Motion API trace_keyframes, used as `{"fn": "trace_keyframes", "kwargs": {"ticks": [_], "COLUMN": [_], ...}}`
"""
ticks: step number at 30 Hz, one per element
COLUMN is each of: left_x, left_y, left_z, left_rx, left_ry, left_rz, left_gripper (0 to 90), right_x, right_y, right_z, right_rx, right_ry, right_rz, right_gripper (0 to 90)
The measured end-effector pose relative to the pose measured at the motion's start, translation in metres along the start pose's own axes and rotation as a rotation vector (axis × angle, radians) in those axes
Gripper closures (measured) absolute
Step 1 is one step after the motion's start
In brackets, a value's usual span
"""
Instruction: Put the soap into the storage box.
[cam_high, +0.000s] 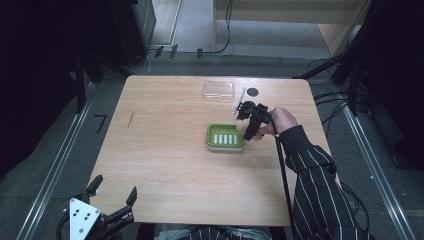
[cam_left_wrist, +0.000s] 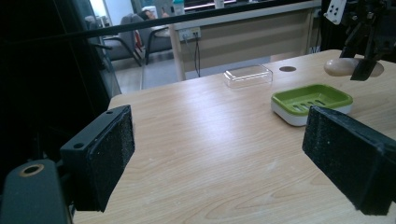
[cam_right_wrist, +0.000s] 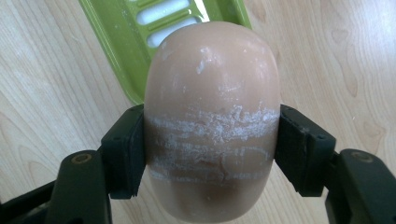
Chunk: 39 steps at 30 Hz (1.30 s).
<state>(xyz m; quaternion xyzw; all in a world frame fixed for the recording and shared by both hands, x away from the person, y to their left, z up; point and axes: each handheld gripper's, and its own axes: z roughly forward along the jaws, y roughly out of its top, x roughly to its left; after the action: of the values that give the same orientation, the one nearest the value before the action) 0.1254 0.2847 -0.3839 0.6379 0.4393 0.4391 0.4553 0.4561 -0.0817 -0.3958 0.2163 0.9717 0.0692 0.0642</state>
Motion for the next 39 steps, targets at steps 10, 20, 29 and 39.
{"fn": "trace_keyframes", "kwargs": {"ticks": [10, 20, 29, 39], "left_x": [0.001, 0.002, 0.003, 0.003], "left_y": [-0.002, -0.002, -0.003, -0.004], "left_z": [-0.006, -0.009, -0.012, -0.015], "left_rx": [0.003, 0.003, 0.009, 0.009], "left_ry": [0.02, 0.031, 0.045, 0.057], "left_rz": [-0.005, -0.01, -0.008, -0.015], "left_gripper": [9.6, 9.6, 9.6, 9.6], "right_x": [0.004, 0.009, 0.013, 0.018], "right_y": [0.015, 0.03, 0.039, 0.052], "right_z": [0.002, 0.006, 0.012, 0.02], "right_rx": [-0.009, -0.004, 0.002, 0.01], "right_ry": [0.0, 0.005, 0.015, 0.023], "right_rz": [-0.04, -0.078, -0.107, -0.136], "right_gripper": [34.1, 34.1, 34.1, 34.1]}}
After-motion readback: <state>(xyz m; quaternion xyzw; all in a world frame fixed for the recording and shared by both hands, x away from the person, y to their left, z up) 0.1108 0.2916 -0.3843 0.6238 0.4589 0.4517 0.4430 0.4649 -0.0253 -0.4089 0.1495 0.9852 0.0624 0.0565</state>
